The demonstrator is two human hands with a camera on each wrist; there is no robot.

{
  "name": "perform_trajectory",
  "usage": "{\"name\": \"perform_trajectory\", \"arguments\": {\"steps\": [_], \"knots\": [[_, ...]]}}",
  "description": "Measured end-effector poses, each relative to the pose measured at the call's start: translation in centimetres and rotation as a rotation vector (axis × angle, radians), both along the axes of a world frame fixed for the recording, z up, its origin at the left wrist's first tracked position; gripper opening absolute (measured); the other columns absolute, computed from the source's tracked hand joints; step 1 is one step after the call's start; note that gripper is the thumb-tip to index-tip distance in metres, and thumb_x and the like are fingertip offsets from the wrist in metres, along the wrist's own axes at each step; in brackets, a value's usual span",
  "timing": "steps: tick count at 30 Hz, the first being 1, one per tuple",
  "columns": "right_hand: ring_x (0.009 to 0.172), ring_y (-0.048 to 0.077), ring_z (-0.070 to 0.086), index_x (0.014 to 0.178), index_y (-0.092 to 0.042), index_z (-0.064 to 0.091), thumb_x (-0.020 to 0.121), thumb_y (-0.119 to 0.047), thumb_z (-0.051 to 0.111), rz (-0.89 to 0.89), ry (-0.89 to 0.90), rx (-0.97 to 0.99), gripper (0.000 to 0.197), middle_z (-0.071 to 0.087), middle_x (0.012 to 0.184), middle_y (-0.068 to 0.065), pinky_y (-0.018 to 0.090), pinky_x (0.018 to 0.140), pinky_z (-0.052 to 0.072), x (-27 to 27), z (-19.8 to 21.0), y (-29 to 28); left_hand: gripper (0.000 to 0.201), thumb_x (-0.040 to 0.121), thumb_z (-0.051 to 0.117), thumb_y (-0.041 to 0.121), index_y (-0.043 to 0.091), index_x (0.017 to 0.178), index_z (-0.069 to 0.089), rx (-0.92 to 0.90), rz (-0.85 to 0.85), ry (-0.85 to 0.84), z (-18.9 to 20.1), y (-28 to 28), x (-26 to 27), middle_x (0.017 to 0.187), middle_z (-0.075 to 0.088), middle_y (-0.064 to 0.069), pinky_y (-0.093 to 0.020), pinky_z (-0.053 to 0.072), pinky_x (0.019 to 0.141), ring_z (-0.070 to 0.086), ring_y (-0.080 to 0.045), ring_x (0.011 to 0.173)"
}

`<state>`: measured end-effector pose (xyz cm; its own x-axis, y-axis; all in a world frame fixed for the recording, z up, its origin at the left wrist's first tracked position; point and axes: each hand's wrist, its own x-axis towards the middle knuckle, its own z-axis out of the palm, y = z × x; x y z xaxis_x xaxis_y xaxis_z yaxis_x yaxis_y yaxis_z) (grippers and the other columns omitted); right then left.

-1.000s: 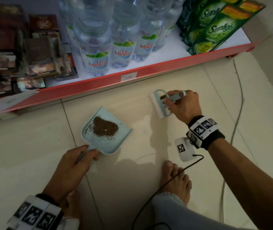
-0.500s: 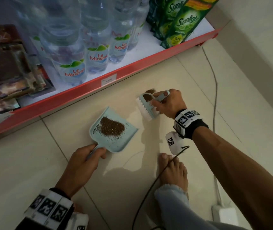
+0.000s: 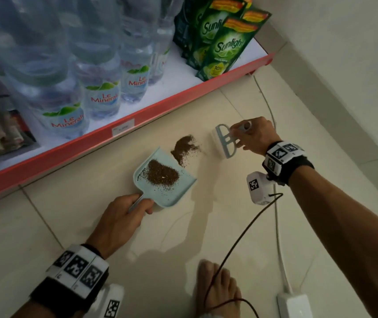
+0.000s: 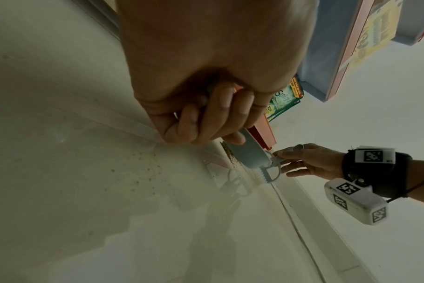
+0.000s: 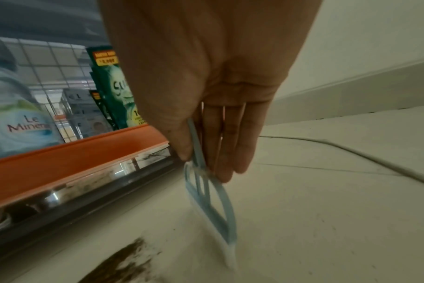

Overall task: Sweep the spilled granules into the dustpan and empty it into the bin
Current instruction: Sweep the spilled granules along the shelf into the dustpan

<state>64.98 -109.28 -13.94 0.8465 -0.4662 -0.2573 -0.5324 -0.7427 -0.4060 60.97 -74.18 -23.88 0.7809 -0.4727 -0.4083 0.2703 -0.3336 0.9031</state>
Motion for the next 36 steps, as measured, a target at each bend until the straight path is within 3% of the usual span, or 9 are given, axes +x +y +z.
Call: {"name": "perform_trajectory", "arguments": {"steps": [3, 7, 13, 17, 21, 26, 31, 34, 36], "knots": [[0.088, 0.031, 0.070, 0.105, -0.018, 0.076, 0.091, -0.026, 0.062, 0.034, -0.064, -0.267, 0.021, 0.076, 0.094, 0.012, 0.027, 0.076, 0.053, 1.2, -0.7, -0.6, 0.040, 0.070, 0.048, 0.059, 0.022, 0.069, 0.063, 0.041, 0.016, -0.030, -0.4, -0.5, -0.1, 0.042, 0.043, 0.009, -0.030, 0.034, 0.052, 0.037, -0.008, 0.043], [0.085, 0.041, 0.063, 0.095, -0.010, 0.075, 0.089, -0.023, 0.060, 0.121, 0.003, -0.329, 0.021, 0.070, 0.086, 0.020, 0.041, 0.074, 0.056, 3.1, -1.7, 1.4, 0.039, 0.070, 0.047, 0.059, 0.023, 0.069, 0.064, 0.070, 0.070, -0.023, -0.8, -0.9, -0.6, 0.044, 0.042, 0.008, -0.029, 0.034, 0.053, 0.037, -0.009, 0.044], [0.065, 0.028, 0.056, 0.079, -0.006, 0.068, 0.095, -0.023, 0.054, 0.345, 0.021, -0.259, 0.027, 0.056, 0.069, 0.006, 0.021, 0.053, 0.033, 1.1, -3.3, 6.1, 0.041, 0.071, 0.049, 0.061, 0.023, 0.069, 0.065, 0.079, 0.131, -0.020, -0.5, -0.6, -1.8, 0.045, 0.040, 0.007, -0.028, 0.031, 0.052, 0.036, -0.011, 0.044], [0.074, 0.028, 0.057, 0.107, -0.013, 0.075, 0.097, -0.020, 0.052, 0.505, -0.077, -0.249, 0.026, 0.063, 0.085, 0.010, 0.029, 0.066, 0.041, -1.6, -3.1, 7.5, 0.044, 0.072, 0.049, 0.061, 0.020, 0.071, 0.065, 0.075, 0.119, -0.010, -0.3, -0.3, -2.1, 0.046, 0.038, 0.008, -0.025, 0.028, 0.049, 0.035, -0.009, 0.044], [0.060, 0.023, 0.048, 0.090, -0.008, 0.073, 0.098, -0.019, 0.048, 0.383, -0.146, -0.369, 0.028, 0.054, 0.072, 0.007, 0.023, 0.057, 0.029, 0.4, -2.5, 4.9, 0.044, 0.071, 0.050, 0.060, 0.018, 0.072, 0.063, 0.066, 0.133, 0.000, -0.4, -0.8, -2.2, 0.046, 0.037, 0.008, -0.023, 0.027, 0.044, 0.033, -0.008, 0.043], [0.082, 0.037, 0.058, 0.094, -0.013, 0.071, 0.097, -0.015, 0.047, 0.259, -0.030, -0.430, 0.024, 0.065, 0.087, 0.019, 0.034, 0.065, 0.039, 5.1, -3.2, 3.4, 0.044, 0.073, 0.051, 0.060, 0.018, 0.071, 0.065, 0.061, 0.123, -0.013, -0.5, -1.0, -2.4, 0.046, 0.037, 0.007, -0.018, 0.028, 0.042, 0.033, -0.008, 0.043], [0.068, 0.029, 0.064, 0.113, -0.019, 0.073, 0.100, -0.021, 0.051, 0.559, 0.000, -0.266, 0.026, 0.073, 0.081, 0.010, 0.037, 0.075, 0.056, 2.3, -4.3, 7.2, 0.043, 0.072, 0.052, 0.060, 0.019, 0.071, 0.065, 0.065, 0.152, 0.000, -0.1, -0.4, -2.1, 0.046, 0.035, 0.007, -0.020, 0.027, 0.041, 0.033, -0.009, 0.043], [0.073, 0.034, 0.065, 0.106, -0.020, 0.074, 0.097, -0.023, 0.054, 0.693, -0.021, -0.287, 0.023, 0.075, 0.084, 0.010, 0.039, 0.071, 0.053, -0.1, -3.9, 7.6, 0.041, 0.074, 0.052, 0.057, 0.018, 0.071, 0.064, 0.066, 0.171, -0.004, -0.1, 0.4, -2.0, 0.045, 0.036, 0.007, -0.017, 0.027, 0.040, 0.033, -0.009, 0.042], [0.070, 0.033, 0.065, 0.102, -0.023, 0.073, 0.096, -0.022, 0.053, 0.641, -0.086, -0.364, 0.021, 0.074, 0.079, 0.007, 0.035, 0.067, 0.053, -0.1, -3.6, 6.8, 0.039, 0.076, 0.052, 0.055, 0.017, 0.071, 0.064, 0.065, 0.176, -0.006, -0.3, 0.8, -2.1, 0.045, 0.036, 0.008, -0.016, 0.027, 0.039, 0.033, -0.008, 0.042]]}}
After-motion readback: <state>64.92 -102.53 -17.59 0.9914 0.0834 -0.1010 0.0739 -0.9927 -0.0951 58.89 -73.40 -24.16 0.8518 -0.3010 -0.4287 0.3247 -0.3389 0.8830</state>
